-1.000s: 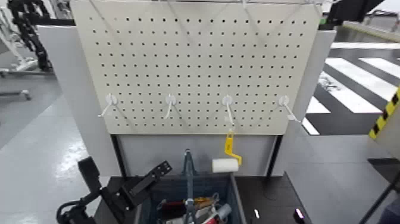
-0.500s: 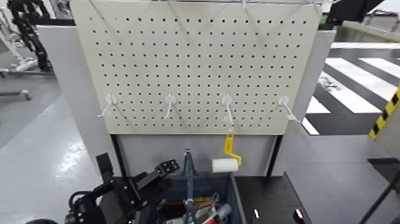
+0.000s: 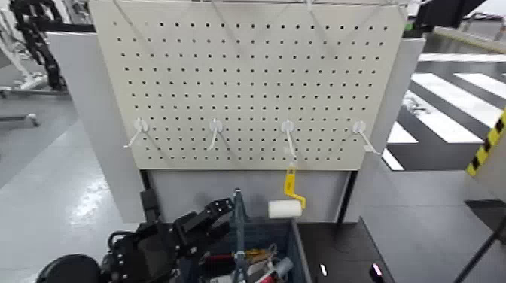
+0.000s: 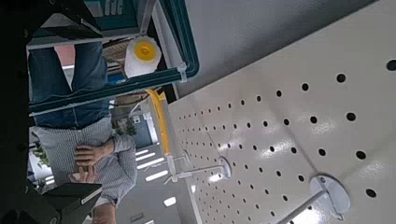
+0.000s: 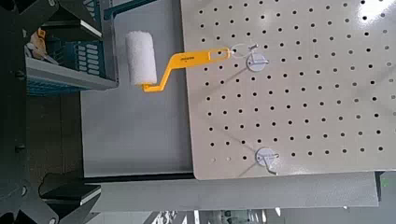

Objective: Grasp the handle of the crate.

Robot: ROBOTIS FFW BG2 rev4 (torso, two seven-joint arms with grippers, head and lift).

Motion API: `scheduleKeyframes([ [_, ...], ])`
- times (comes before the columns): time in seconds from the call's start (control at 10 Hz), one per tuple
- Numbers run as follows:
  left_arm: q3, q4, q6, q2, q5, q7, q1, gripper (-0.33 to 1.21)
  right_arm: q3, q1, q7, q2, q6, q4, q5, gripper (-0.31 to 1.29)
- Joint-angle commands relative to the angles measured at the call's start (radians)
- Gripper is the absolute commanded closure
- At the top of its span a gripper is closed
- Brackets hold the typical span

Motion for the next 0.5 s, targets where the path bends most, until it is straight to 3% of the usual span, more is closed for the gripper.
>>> scheduleKeyframes([
  [0.1,-0.055,0.092,-0.006,-0.008,-0.001,-0.051,-0.063,0.13,0.003,-0.002,0.000,0.000,-0.003,0.001,-0.001,0.15],
  [0.4,-0.073,0.129,-0.006,-0.013,-0.001,-0.079,-0.085,0.14,0.006,-0.003,0.000,0.000,-0.006,0.004,-0.004,0.15],
  [0.5,-0.078,0.135,-0.003,-0.014,-0.001,-0.088,-0.088,0.29,0.006,-0.005,0.000,0.000,-0.006,0.004,-0.004,0.15],
])
